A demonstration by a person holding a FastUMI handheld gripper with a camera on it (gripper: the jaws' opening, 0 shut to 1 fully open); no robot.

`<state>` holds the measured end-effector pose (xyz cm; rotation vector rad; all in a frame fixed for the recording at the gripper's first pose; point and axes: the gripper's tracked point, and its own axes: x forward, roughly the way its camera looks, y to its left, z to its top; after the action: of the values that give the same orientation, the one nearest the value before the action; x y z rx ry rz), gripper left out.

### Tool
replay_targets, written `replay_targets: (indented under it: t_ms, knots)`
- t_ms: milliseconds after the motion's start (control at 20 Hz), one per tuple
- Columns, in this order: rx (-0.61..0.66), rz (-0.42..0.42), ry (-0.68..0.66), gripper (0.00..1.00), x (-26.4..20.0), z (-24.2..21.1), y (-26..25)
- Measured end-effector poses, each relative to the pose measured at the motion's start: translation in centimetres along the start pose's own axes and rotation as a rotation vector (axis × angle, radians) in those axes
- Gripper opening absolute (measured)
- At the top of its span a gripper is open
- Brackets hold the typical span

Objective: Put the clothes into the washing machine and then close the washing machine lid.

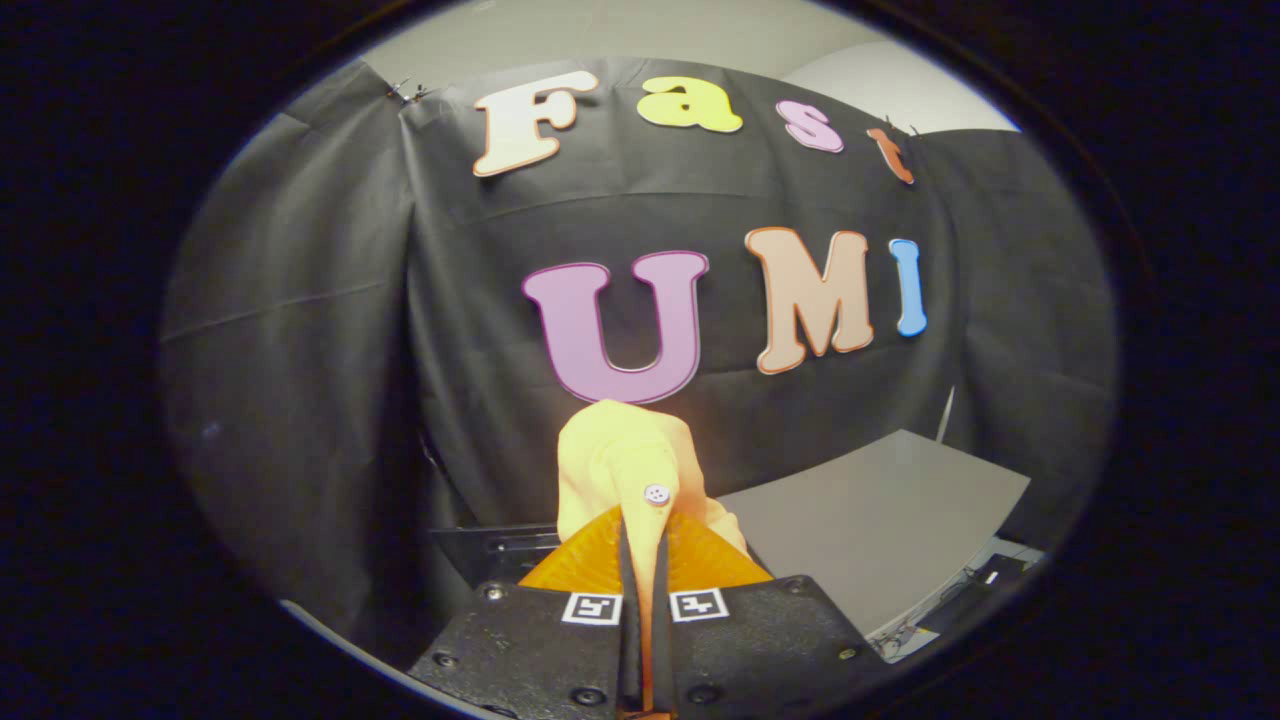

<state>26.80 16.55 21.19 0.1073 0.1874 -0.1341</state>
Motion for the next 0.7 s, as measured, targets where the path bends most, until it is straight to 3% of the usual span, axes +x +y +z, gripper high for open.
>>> replay_targets:
  t_ms: [300,700]
  knots:
    - [-0.025,0.046,0.023,0.04,1.2,-2.9,3.8]
    - [-0.088,0.075,0.101,0.04,4.3,-11.2,6.3]
